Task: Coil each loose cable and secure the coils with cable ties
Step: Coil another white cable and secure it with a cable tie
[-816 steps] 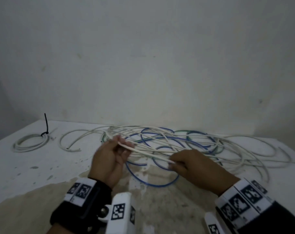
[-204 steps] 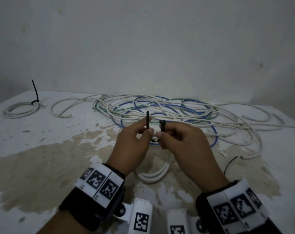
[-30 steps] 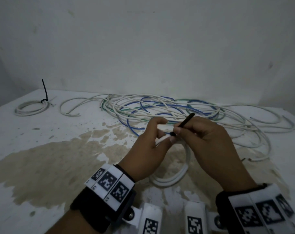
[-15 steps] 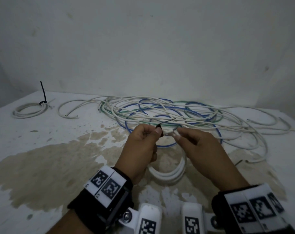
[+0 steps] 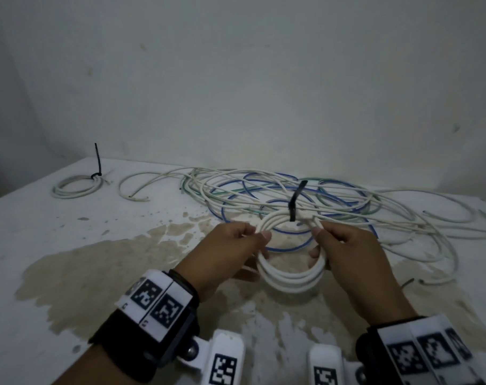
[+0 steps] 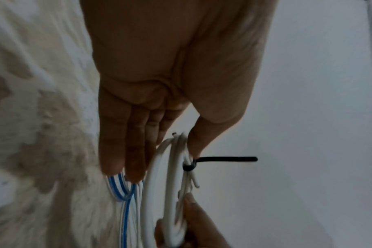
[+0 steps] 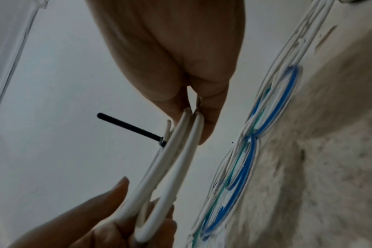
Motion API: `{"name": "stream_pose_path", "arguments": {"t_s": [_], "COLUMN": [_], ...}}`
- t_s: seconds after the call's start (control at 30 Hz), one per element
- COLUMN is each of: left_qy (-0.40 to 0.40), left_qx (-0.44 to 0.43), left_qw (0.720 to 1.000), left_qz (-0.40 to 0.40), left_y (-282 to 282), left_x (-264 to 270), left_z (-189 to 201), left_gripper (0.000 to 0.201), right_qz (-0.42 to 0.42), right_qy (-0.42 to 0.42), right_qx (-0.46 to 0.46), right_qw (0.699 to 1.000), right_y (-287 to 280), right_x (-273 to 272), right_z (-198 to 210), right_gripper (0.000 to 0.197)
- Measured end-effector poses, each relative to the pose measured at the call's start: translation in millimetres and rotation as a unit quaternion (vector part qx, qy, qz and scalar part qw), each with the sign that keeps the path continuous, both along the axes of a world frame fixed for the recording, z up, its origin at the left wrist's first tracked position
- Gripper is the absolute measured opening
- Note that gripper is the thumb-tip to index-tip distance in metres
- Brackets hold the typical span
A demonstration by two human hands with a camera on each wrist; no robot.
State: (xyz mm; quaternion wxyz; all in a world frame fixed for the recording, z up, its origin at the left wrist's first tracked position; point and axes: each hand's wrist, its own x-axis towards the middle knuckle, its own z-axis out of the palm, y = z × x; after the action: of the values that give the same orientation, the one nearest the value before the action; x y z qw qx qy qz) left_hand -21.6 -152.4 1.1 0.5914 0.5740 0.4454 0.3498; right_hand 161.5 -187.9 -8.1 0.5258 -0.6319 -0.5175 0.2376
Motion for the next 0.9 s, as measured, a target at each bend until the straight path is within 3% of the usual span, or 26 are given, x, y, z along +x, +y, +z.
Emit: {"name": "stream_pose_path", "arguments": {"t_s": [0.07,0.13,0.33,0.53,0.73,0.9], "left_qy": [-0.026,-0.066,-0.110,-0.045,-0.077,-0.182], "left_qx": [-0.037,-0.047,-0.046,-0.027,0.006,0.017], "left_qw": [0.998,0.995,0.991,0.985,0.957,0.910], "left_qz": [-0.054,-0.052,0.062,0.166,0.281,0.372], "left_y": [-7.0,-11.3,-14.1,-5.5,10.8,55.4], "left_x": [-12.3,-25.3,-71.0,-138.4,-197.4,-256.4], "left_z": [-1.7,-2.6,1.4,4.3,-8.5,-2.1], "left_gripper": [0.016,0.014,0.014,0.031,0.021,0.018], "right_qz": [0.007,0.040,0.188,0.244,0.285,0.288], "right_qy": [0.053,0.086,0.173,0.131,0.136,0.204], "right_qx": [-0.006,-0.023,-0.151,-0.186,-0.171,-0.170], "right_qw": [0.999,0.995,0.955,0.943,0.933,0.920], "right_y": [-2.4,-3.4,7.0,41.5,81.9,116.8], "right_x": [-6.6,-15.4,-58.9,-118.2,-201.8,-254.6], "right_z": [1.8,4.0,17.5,19.2,20.0,21.0], "right_gripper": [0.023,0.022,0.012,0.021,0.024,0.013]}}
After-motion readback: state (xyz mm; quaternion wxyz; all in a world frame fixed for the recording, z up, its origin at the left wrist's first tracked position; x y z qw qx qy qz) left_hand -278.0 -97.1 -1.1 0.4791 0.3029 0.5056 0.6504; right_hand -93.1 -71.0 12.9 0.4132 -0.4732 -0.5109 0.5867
